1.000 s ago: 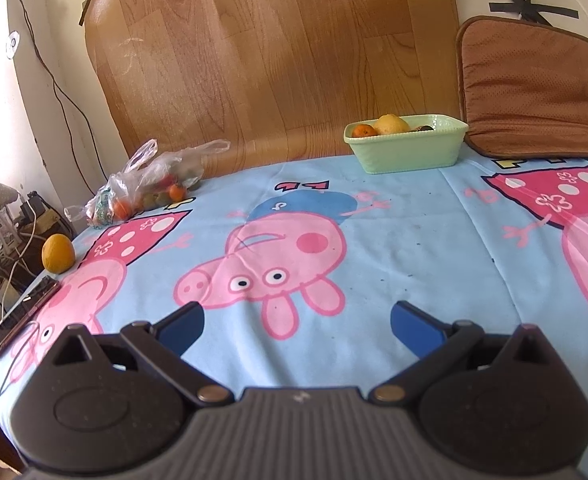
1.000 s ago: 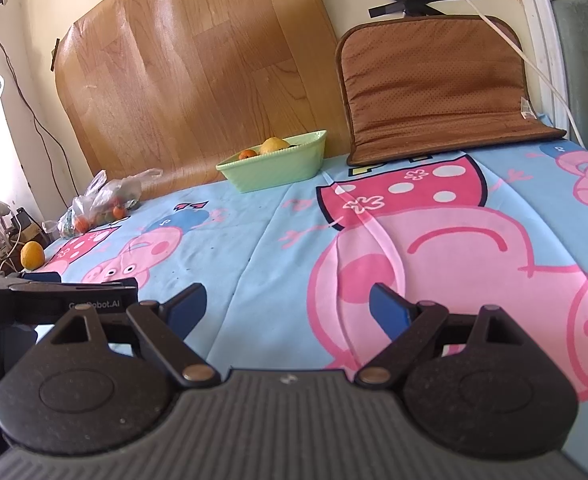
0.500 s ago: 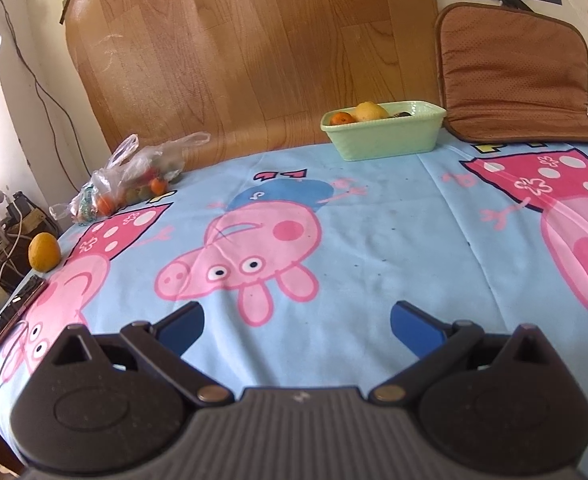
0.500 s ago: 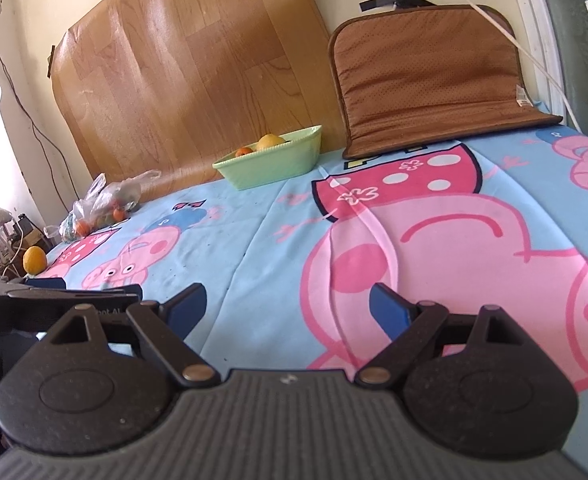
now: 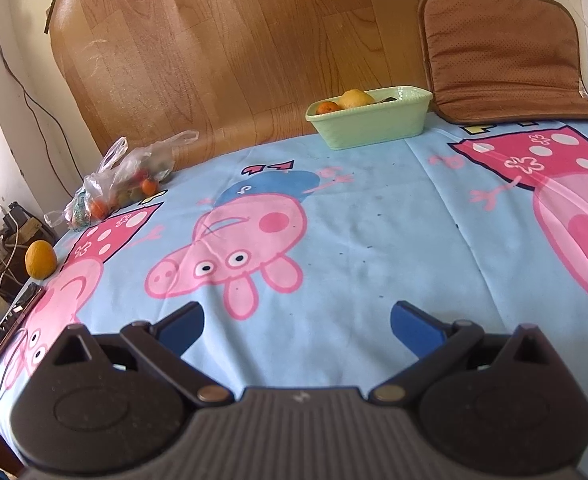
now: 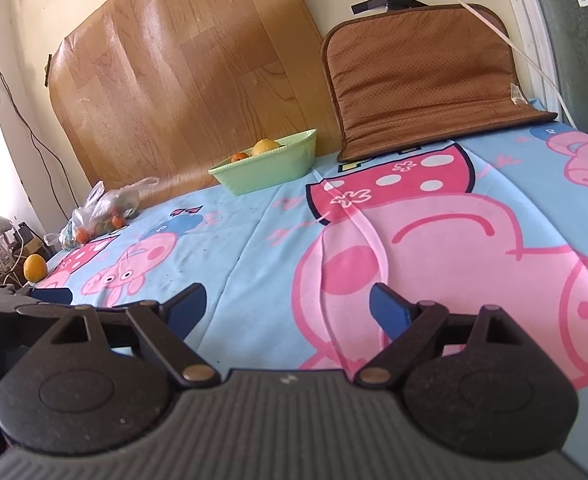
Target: Organize fruits
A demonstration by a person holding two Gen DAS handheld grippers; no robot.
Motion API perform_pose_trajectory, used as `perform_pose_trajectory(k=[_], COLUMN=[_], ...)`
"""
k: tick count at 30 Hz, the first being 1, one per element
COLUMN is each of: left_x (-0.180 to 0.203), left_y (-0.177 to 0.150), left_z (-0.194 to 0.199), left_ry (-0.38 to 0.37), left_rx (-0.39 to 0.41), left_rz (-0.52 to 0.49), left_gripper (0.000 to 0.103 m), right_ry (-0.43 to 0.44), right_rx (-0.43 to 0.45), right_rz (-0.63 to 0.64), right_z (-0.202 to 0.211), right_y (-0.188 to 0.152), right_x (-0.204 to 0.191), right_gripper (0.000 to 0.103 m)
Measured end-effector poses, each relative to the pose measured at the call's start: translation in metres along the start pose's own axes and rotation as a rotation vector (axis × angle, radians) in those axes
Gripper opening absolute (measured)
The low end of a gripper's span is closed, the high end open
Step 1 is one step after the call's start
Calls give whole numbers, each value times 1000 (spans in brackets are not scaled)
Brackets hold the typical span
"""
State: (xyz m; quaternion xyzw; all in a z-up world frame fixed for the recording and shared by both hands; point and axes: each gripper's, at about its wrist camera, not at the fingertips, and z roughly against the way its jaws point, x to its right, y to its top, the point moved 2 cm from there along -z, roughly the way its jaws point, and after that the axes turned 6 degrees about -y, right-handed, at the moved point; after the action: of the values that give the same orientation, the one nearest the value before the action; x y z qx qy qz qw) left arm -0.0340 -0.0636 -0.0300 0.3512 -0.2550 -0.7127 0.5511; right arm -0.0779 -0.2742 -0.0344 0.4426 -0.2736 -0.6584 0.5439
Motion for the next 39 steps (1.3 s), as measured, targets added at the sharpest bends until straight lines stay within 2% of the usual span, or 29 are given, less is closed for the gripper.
perform_pose_trajectory(k=[12,39], left_x=[11,-6], left_y=[0,1], left_z=[-3,4], left_ry=[-13,2], left_rx=[-13,18], left_rz=[-31,42], left_gripper=[103,103], right_ry=[-2,-12], right_rx=[-3,9], right_rz=[-20,-4], right_z=[-1,3], right_y=[0,2], right_x=[9,5], right_gripper=[91,91])
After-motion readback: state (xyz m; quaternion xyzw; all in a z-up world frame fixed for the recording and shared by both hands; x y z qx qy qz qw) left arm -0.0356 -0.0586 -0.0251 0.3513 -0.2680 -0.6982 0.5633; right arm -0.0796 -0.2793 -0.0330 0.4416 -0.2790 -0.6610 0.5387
